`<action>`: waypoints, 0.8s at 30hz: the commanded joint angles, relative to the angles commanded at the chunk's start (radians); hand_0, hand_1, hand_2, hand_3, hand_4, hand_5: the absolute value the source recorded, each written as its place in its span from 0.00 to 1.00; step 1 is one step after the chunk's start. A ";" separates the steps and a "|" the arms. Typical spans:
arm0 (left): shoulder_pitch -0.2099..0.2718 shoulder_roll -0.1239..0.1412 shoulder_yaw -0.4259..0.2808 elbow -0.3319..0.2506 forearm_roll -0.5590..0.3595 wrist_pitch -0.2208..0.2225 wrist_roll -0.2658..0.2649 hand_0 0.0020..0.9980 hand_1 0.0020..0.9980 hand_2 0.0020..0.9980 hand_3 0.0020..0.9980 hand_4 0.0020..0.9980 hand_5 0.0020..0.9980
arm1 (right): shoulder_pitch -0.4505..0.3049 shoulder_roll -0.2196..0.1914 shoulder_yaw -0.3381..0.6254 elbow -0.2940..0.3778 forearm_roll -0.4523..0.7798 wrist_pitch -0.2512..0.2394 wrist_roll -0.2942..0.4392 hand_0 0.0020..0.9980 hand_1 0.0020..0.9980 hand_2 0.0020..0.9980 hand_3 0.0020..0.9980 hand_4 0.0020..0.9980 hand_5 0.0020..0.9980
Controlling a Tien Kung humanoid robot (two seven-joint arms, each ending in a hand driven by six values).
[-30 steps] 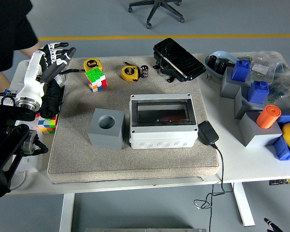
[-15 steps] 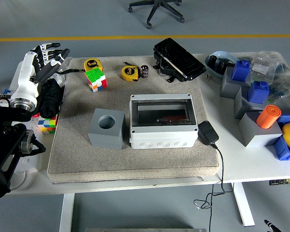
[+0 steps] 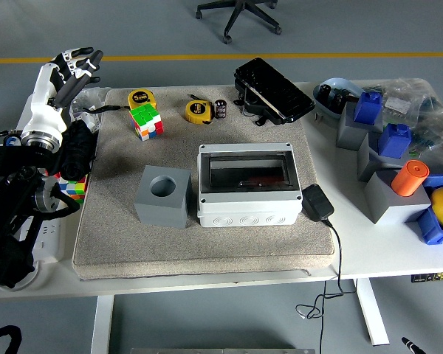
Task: Fetch the battery,place it into the box,close the lid of the box
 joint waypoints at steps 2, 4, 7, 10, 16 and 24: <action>-0.011 -0.024 -0.037 0.005 0.007 -0.009 0.003 0.52 0.63 0.62 0.61 1.00 0.47 | 0.002 0.002 -0.006 0.001 0.004 0.000 0.001 0.58 0.64 0.65 0.58 0.95 0.50; -0.022 -0.057 -0.080 0.014 0.011 -0.015 0.009 0.52 0.63 0.62 0.61 1.00 0.47 | 0.002 0.006 -0.017 0.001 0.018 0.000 0.003 0.58 0.64 0.65 0.58 0.95 0.50; -0.044 -0.079 -0.121 0.040 -0.038 -0.031 0.018 0.50 0.60 0.60 0.58 1.00 0.47 | 0.004 0.006 -0.027 0.004 0.024 0.000 0.002 0.58 0.64 0.65 0.58 0.95 0.50; -0.062 -0.073 -0.125 0.066 -0.135 -0.047 0.021 0.50 0.60 0.60 0.58 1.00 0.47 | 0.006 0.005 -0.032 0.004 0.021 0.000 0.000 0.58 0.64 0.65 0.58 0.95 0.50; -0.073 0.017 0.011 0.078 -0.182 -0.084 0.016 0.49 0.60 0.61 0.61 1.00 0.75 | 0.002 0.003 -0.018 0.002 0.015 -0.002 0.001 0.58 0.64 0.65 0.58 0.95 0.50; -0.021 0.098 0.142 -0.002 -0.109 -0.044 0.009 0.60 0.68 0.66 0.62 1.00 0.49 | 0.002 -0.001 0.003 0.000 0.005 0.000 0.002 0.58 0.64 0.65 0.58 0.95 0.50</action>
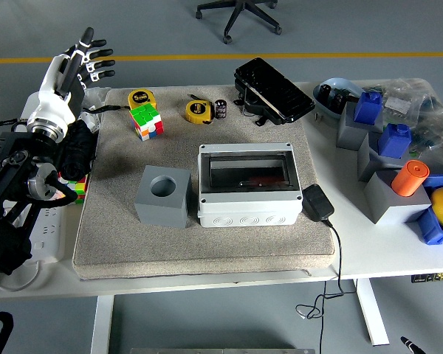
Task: Fetch the battery,place it into the box,close the lid of the box
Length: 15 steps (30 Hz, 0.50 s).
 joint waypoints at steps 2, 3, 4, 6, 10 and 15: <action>0.028 -0.006 -0.003 -0.025 0.048 0.019 -0.004 0.60 0.68 0.66 0.62 1.00 0.49 | 0.001 0.001 0.001 -0.001 -0.001 0.000 0.000 0.58 0.64 0.65 0.58 0.95 0.50; 0.043 -0.012 -0.013 -0.035 0.070 0.025 -0.005 0.60 0.68 0.66 0.62 1.00 0.49 | 0.001 0.001 0.003 -0.001 -0.003 0.000 0.000 0.58 0.64 0.65 0.58 0.95 0.50; 0.056 -0.018 -0.023 -0.041 0.083 0.028 -0.007 0.60 0.68 0.66 0.62 1.00 0.49 | 0.001 0.001 0.003 -0.001 -0.004 0.000 0.000 0.58 0.64 0.65 0.58 0.95 0.50; 0.087 -0.036 -0.054 -0.052 0.101 0.032 -0.012 0.59 0.67 0.65 0.61 1.00 0.46 | 0.000 0.003 0.006 -0.001 -0.006 0.000 0.001 0.58 0.64 0.65 0.58 0.95 0.49; 0.107 -0.036 -0.052 -0.043 0.100 0.017 -0.015 0.59 0.67 0.65 0.61 1.00 0.46 | -0.003 0.004 0.008 -0.001 -0.006 0.000 0.001 0.58 0.64 0.65 0.58 0.95 0.49; 0.112 -0.021 -0.031 -0.027 0.091 -0.018 -0.005 0.58 0.68 0.65 0.62 1.00 0.43 | -0.004 0.003 0.008 -0.001 -0.010 0.000 0.001 0.58 0.64 0.65 0.58 0.95 0.49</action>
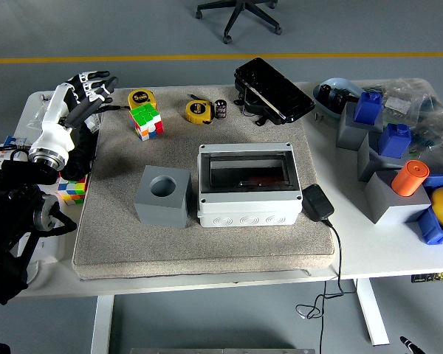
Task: Fetch the battery,place it into the box,close the lid of the box
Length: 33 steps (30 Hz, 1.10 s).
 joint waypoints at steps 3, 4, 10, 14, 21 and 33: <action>0.015 -0.002 -0.008 -0.001 -0.035 -0.017 0.009 0.57 0.67 0.66 0.63 1.00 0.45 | -0.003 0.001 -0.006 0.000 0.006 -0.001 0.001 0.58 0.64 0.65 0.58 0.95 0.49; 0.017 -0.002 -0.008 0.001 -0.041 -0.019 0.011 0.57 0.67 0.66 0.63 1.00 0.45 | -0.003 0.001 -0.009 -0.001 0.007 -0.001 0.001 0.58 0.64 0.65 0.58 0.95 0.49; 0.017 -0.004 -0.010 0.007 -0.069 -0.027 0.017 0.56 0.67 0.66 0.64 1.00 0.47 | 0.003 0.000 -0.011 0.001 0.003 -0.004 -0.001 0.58 0.64 0.65 0.58 0.95 0.49; 0.016 -0.002 -0.009 0.009 -0.082 -0.039 0.021 0.54 0.67 0.66 0.64 1.00 0.47 | 0.003 -0.001 -0.019 0.000 0.006 0.000 -0.006 0.59 0.64 0.65 0.58 0.95 0.49; 0.020 -0.006 -0.007 0.022 -0.166 -0.058 0.015 0.50 0.66 0.66 0.64 1.00 0.45 | -0.001 -0.001 -0.025 0.000 0.010 0.004 -0.008 0.58 0.64 0.65 0.58 0.95 0.49; 0.030 -0.018 0.014 0.020 -0.231 -0.047 -0.041 0.49 0.65 0.65 0.64 1.00 0.48 | -0.004 0.000 -0.017 0.000 0.005 0.006 -0.007 0.58 0.64 0.65 0.58 0.95 0.49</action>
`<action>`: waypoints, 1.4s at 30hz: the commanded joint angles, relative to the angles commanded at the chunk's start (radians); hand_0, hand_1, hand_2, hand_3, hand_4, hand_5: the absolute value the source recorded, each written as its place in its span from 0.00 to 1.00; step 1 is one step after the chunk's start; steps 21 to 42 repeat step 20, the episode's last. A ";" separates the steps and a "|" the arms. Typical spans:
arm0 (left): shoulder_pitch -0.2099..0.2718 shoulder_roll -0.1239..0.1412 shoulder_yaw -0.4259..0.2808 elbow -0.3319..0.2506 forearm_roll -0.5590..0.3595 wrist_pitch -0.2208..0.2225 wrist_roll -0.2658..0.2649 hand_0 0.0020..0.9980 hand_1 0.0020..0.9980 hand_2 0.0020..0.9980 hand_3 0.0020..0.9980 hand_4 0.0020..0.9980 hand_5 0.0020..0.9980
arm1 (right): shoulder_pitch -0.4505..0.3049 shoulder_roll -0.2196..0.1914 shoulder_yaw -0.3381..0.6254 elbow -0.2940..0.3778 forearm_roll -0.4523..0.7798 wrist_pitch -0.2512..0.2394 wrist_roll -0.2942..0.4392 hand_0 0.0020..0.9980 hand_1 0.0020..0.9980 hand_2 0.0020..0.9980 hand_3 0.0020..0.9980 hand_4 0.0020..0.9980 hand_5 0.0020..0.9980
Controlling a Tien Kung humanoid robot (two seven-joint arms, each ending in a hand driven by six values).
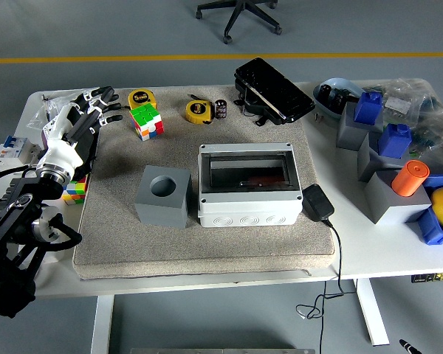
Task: Fetch the battery,place it into the box,close the lid of the box
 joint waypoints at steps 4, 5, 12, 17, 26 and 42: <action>-0.003 0.000 -0.007 -0.003 0.000 0.001 0.003 0.49 0.65 0.65 0.64 1.00 0.48 | -0.002 0.001 0.003 -0.001 0.000 -0.001 0.001 0.58 0.64 0.65 0.58 0.95 0.49; -0.003 0.001 -0.009 -0.004 0.002 0.001 0.004 0.49 0.65 0.65 0.64 1.00 0.48 | -0.002 0.001 0.004 -0.001 -0.001 -0.001 0.001 0.58 0.64 0.65 0.58 0.95 0.49; -0.001 0.002 -0.035 -0.007 0.013 0.001 0.010 0.48 0.64 0.64 0.63 1.00 0.46 | -0.001 0.002 0.009 0.000 0.001 -0.001 0.002 0.58 0.64 0.65 0.58 0.95 0.49; -0.006 0.004 -0.047 -0.008 0.017 0.001 0.014 0.48 0.64 0.64 0.63 1.00 0.46 | 0.002 0.002 0.012 0.000 -0.001 -0.001 0.001 0.58 0.64 0.65 0.58 0.95 0.49; -0.006 0.004 -0.055 -0.008 0.018 0.002 0.015 0.48 0.63 0.62 0.63 1.00 0.46 | 0.003 0.002 0.015 0.000 0.000 -0.002 0.002 0.58 0.64 0.65 0.58 0.95 0.49; -0.006 0.004 -0.055 -0.008 0.018 0.002 0.015 0.48 0.63 0.62 0.63 1.00 0.46 | 0.003 0.002 0.015 0.000 0.000 -0.002 0.002 0.58 0.64 0.65 0.58 0.95 0.49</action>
